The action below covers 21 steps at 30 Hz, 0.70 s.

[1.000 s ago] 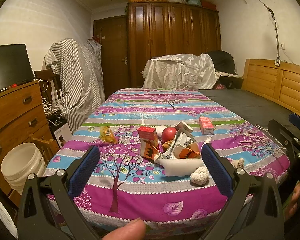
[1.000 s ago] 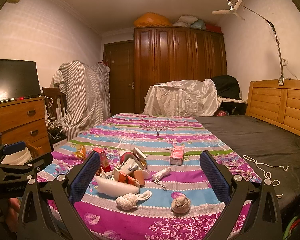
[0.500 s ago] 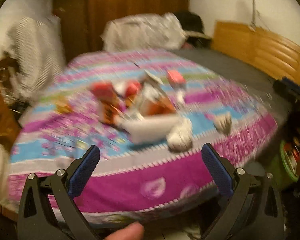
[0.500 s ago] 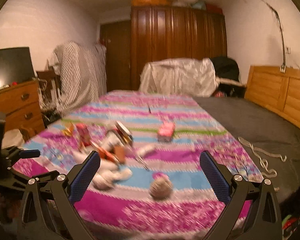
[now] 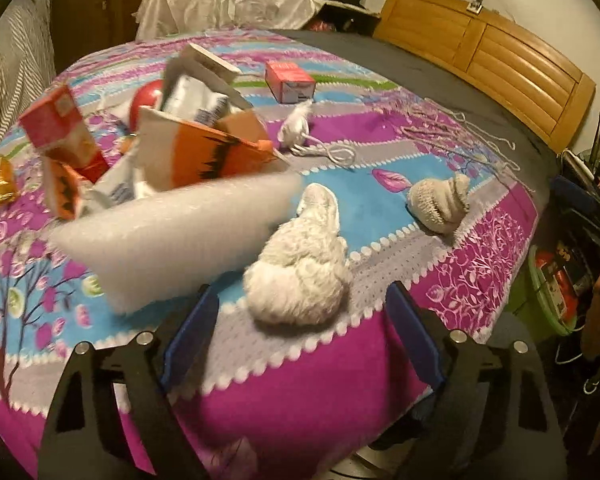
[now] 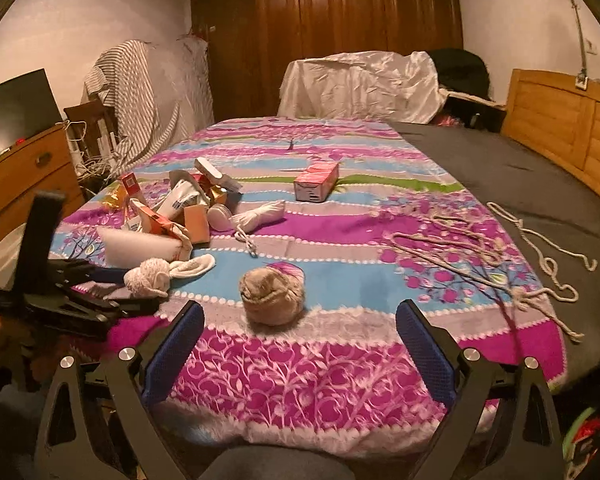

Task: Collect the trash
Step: 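Grasp the white cloth ball with left tool while right tool grasps the tied white bag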

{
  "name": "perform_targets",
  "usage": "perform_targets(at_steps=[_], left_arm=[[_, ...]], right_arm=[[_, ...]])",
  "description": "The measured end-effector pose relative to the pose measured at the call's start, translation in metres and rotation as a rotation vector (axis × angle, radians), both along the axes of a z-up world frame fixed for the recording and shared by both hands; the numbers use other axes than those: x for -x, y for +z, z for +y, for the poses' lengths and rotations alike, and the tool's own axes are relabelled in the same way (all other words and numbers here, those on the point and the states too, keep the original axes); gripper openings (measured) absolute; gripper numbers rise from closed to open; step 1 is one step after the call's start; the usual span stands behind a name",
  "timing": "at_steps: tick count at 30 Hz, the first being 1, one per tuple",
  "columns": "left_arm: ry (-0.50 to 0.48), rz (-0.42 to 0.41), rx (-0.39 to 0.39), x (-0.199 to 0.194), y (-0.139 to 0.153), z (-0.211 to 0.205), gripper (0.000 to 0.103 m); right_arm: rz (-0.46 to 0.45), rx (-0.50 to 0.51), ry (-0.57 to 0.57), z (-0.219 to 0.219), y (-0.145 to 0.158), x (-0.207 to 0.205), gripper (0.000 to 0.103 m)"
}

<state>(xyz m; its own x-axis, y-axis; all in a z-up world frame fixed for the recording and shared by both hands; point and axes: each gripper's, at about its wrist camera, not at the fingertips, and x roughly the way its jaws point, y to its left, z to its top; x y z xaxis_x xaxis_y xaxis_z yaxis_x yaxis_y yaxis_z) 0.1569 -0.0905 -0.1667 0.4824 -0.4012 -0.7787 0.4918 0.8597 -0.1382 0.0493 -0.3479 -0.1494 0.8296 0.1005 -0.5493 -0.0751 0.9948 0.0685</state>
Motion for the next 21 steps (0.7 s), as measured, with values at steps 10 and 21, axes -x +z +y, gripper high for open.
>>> perform_targets(at_steps=[10, 21], left_arm=[[0.04, 0.013, -0.001, -0.019, -0.004, -0.005, 0.041], [0.061, 0.026, 0.036, -0.011, -0.001, 0.017, 0.039]], right_arm=[[0.122, -0.205, 0.11, 0.006, 0.004, -0.087, 0.071], [0.547, -0.401, 0.036, 0.031, -0.042, -0.281, 0.062]])
